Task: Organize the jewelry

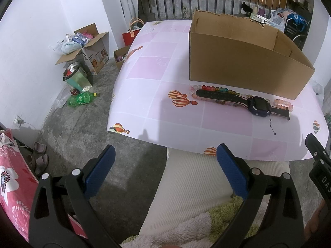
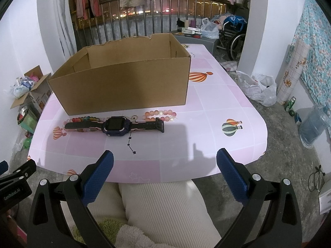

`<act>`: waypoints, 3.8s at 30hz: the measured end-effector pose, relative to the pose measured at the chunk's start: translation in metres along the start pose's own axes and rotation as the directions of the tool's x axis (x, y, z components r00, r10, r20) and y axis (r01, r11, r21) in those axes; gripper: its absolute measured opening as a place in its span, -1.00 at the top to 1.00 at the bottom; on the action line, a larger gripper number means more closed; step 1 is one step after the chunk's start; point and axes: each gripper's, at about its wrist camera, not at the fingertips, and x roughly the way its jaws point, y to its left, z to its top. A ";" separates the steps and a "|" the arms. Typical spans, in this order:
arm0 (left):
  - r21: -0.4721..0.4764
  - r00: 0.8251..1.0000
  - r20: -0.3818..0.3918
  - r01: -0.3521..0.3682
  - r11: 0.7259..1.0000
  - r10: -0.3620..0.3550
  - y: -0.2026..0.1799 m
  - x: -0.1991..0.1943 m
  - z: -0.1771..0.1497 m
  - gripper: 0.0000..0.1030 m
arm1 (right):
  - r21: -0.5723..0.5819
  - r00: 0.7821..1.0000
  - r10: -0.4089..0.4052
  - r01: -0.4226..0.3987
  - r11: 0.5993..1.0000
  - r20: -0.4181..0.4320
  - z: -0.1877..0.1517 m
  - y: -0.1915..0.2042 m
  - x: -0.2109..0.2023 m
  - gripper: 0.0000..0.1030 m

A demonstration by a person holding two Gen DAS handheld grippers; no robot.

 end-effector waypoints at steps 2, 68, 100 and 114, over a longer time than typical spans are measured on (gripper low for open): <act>0.000 1.000 0.001 0.000 1.000 0.000 0.000 0.000 0.000 -0.84 | -0.001 1.000 0.000 0.000 1.000 0.000 0.000 0.000 0.001 -0.88; 0.061 0.919 0.065 0.385 0.921 -0.389 -0.019 0.026 0.043 -0.84 | -0.012 0.964 0.263 -0.264 0.965 -0.051 0.037 -0.005 0.071 -0.49; 0.009 0.856 -0.036 0.516 0.857 -0.515 -0.014 0.129 0.080 -0.15 | 0.123 0.929 0.309 -0.288 0.950 -0.203 0.044 -0.011 0.124 0.44; 0.016 0.843 -0.012 0.537 0.843 -0.537 -0.020 0.117 0.080 0.23 | 0.117 0.934 0.301 -0.283 0.952 -0.194 0.040 -0.013 0.126 0.59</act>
